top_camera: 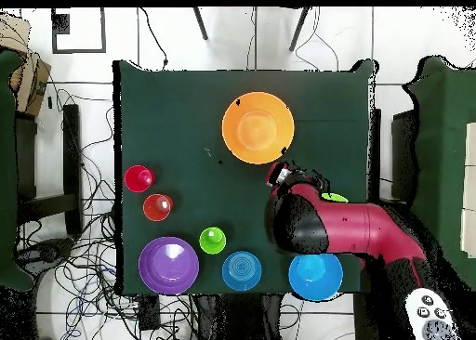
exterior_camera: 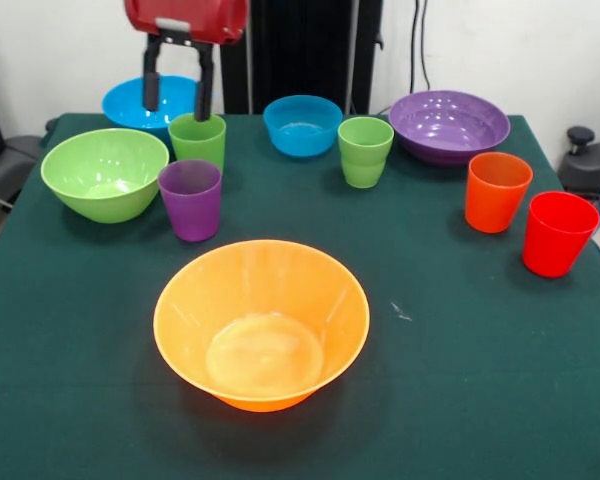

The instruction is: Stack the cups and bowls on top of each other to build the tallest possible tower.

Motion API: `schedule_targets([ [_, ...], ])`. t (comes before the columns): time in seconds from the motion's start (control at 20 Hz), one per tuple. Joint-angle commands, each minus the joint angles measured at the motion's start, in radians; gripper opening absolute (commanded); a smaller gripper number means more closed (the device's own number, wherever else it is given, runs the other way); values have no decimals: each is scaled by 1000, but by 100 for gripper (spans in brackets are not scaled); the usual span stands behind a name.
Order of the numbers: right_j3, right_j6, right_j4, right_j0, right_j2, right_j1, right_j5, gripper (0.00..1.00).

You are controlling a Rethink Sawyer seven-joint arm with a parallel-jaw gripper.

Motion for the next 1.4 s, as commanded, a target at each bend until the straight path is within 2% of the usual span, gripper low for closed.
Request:
schedule_targets([
  [0.05, 39, -208, -128, 15, 131, 37, 65, 100],
  [0.45, 103, -246, -108, -78, 242, 6, 96, 100],
  [0.55, 122, -229, -109, -90, 249, 1, 91, 100],
  [0.65, 131, -179, -123, -73, 222, 6, 74, 100],
  [0.9, 132, -17, -174, 26, 73, 37, 4, 100],
  [1.25, 137, 40, -183, 75, 0, 67, -49, 100],
  [1.4, 138, 14, -157, 47, 23, 80, -24, 100],
])
